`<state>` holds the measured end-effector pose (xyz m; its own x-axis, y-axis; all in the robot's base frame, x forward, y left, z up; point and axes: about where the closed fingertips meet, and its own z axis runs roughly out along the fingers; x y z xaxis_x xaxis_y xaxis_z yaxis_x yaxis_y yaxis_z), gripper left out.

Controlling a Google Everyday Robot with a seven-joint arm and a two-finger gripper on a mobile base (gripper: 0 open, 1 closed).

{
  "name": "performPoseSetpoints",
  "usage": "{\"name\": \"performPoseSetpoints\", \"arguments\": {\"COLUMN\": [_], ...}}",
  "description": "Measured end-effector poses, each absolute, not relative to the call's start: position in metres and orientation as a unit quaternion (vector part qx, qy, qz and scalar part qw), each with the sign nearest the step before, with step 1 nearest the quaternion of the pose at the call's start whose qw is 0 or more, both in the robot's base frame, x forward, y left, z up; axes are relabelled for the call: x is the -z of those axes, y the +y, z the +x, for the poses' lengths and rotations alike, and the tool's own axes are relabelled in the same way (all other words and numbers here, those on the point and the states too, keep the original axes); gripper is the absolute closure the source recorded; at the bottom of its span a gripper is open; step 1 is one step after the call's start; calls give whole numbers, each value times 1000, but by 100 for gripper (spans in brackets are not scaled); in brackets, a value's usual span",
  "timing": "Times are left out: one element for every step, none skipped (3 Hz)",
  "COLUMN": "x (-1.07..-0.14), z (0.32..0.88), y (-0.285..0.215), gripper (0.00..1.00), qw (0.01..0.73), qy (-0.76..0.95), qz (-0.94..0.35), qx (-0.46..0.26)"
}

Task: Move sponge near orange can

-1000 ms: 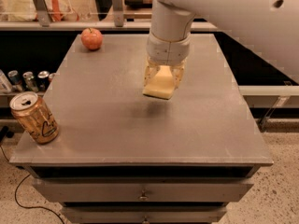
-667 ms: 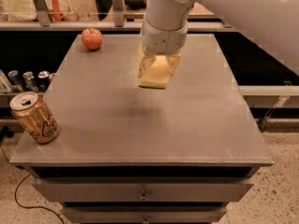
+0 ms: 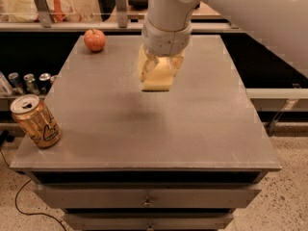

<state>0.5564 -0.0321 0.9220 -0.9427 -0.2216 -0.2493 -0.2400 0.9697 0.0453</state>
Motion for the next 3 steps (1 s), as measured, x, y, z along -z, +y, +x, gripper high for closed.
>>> {"name": "performPoseSetpoints", "arguments": {"x": [-932, -935, -931], "z": [531, 497, 473], "y": [-2, 32, 67], "gripper": [100, 100, 100], "qw": [136, 142, 141], "qy": [974, 960, 947], "qz": [-180, -242, -290], "qx": [-36, -21, 0]}}
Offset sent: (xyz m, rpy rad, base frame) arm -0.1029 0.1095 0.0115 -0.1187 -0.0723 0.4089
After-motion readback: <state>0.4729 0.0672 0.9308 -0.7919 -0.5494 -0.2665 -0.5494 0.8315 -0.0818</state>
